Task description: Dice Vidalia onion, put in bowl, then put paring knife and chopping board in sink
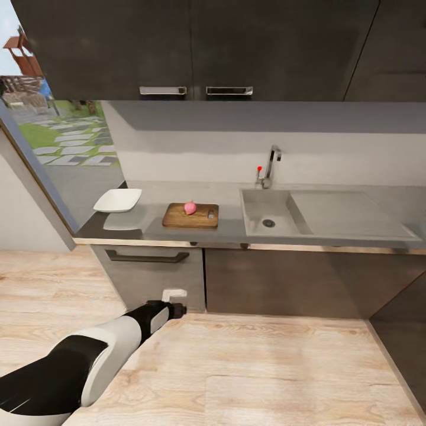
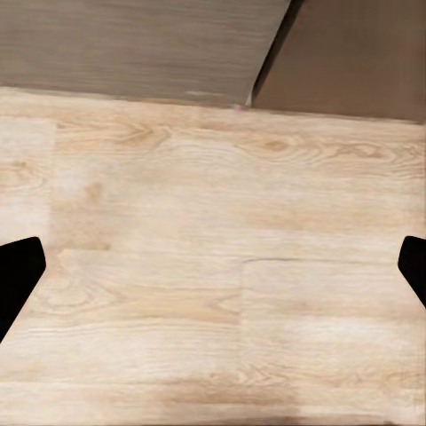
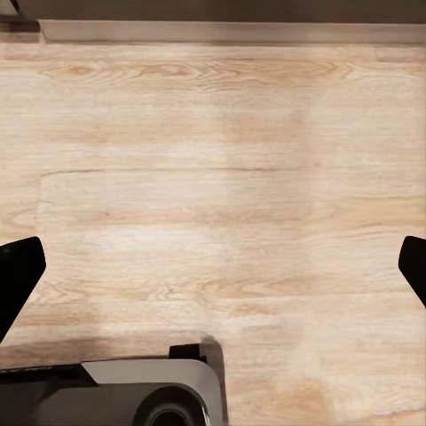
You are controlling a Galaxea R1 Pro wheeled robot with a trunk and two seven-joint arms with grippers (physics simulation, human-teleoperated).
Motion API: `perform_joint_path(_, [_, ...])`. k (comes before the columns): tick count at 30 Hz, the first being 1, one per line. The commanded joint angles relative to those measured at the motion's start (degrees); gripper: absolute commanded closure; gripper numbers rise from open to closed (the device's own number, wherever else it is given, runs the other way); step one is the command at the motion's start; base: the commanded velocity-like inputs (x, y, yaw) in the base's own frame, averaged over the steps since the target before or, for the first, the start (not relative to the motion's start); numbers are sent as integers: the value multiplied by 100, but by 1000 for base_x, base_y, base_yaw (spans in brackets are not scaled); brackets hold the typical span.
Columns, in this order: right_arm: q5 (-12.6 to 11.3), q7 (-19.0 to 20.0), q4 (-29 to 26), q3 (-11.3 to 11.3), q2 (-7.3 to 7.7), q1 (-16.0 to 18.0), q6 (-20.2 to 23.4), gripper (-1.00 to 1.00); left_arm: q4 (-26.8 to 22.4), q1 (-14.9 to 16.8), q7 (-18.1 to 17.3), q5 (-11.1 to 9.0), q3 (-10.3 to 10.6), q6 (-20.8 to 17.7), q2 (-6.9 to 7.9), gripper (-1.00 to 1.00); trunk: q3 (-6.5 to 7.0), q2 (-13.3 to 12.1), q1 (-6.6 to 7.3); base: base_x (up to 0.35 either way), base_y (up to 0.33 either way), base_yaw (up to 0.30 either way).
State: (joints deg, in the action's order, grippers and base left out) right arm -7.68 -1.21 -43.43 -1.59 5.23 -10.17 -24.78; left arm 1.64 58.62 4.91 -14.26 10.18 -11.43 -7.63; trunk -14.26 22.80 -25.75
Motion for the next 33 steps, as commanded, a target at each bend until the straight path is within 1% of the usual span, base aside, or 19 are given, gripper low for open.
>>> perform_joint_path(1, [-41, -14, -8, -17, 4, -2, -9, -100, 69, 5, -9, -60, 48, 86, 0, -100, -10, 11, -4, 0, 0, 0])
perform_joint_path(3, [-38, -18, -8, -17, 4, -2, -9, -100, 217, -25, -62, -65, 43, 327, 25, -100, -10, 11, -4, 0, 0, 0])
perform_joint_path(5, [-35, -20, -6, -17, 4, -2, -9, -100, 254, -100, -74, -69, 42, 396, 51, -100, -10, 11, -4, 0, 0, 0])
perform_joint_path(7, [-37, -24, 8, -17, 4, -2, -9, -100, 273, -280, -82, -70, 41, 516, 68, -100, -10, 11, -4, 0, 0, 0])
perform_joint_path(8, [-35, -29, 32, -17, 4, -2, -9, -100, 283, -499, -84, -69, 42, 689, 77, -100, -10, 11, -4, 0, 0, 0])
perform_joint_path(11, [-42, -39, 67, -12, 7, -2, -9, -100, 289, -804, -91, -72, 39, 861, 96, -100, -10, 11, -4, 0, 0, 0])
perform_joint_path(12, [-46, -45, 78, -8, 9, -2, -9, -100, 291, -975, -93, -74, 38, 910, 123, -100, -10, 11, -4, 0, 0, 0])
perform_joint_path(14, [-52, -50, 89, -1, 16, -2, -9, -100, 292, -1235, -94, -75, 38, 973, 191, -100, -10, 11, -4, 0, 0, 0])
perform_joint_path(16, [-56, -53, 109, 10, 19, -2, -9, -100, 297, -1640, -99, -76, 37, 1246, 371, -100, -10, 11, -4, 0, 0, 0])
perform_joint_path(18, [-58, -54, 122, 15, 21, -2, -9, -100, 300, -1976, -102, -76, 37, 1703, 495, -100, -10, 11, -4, 0, 0, 0])
perform_joint_path(20, [-60, -54, 126, 16, 21, -2, -9, -100, 304, -2131, -103, -78, 37, 2084, 531, -100, -10, 11, -4, 0, 0, 0])
perform_joint_path(23, [-60, -55, 131, 17, 18, -2, -9, -100, 309, -2565, -92, -83, 37, 3263, 579, -100, -10, 11, -4, 0, 0, 0])
perform_joint_path(24, [-59, -55, 132, 18, 20, -2, -9, -100, 310, -2797, -92, -85, 37, 3695, 589, -100, -10, 11, -4, 0, 0, 0])
perform_joint_path(25, [-59, -55, 132, 18, 21, -2, -9, -100, 310, -2887, -93, -82, 37, 3848, 591, -100, -10, 11, -4, 0, 0, 0])
perform_joint_path(26, [-59, -55, 132, 18, 23, -2, -9, -100, 311, -3006, -91, -82, 37, 4141, 593, -100, -10, 11, -4, 0, 0, 0])
perform_joint_path(27, [-59, -55, 132, 18, 24, -2, -9, -100, 311, -3046, -87, -81, 37, 4270, 594, -100, -10, 11, -4, 0, 0, 0])
perform_joint_path(29, [-59, -59, 133, 18, 28, -2, -9, -100, 311, -3179, -73, -81, 37, 4741, 595, -100, -10, 11, -4, 0, 0, 0])
perform_joint_path(30, [-59, -61, 133, 18, 29, -2, -9, -100, 311, -3268, -62, -83, 37, 5065, 595, -100, -10, 11, -4, 0, 0, 0])
perform_joint_path(33, [-59, -63, 133, 18, 30, -2, -9, -100, 311, -3397, -43, -84, 37, 5530, 627, -100, -10, 11, -4, 0, 0, 0])
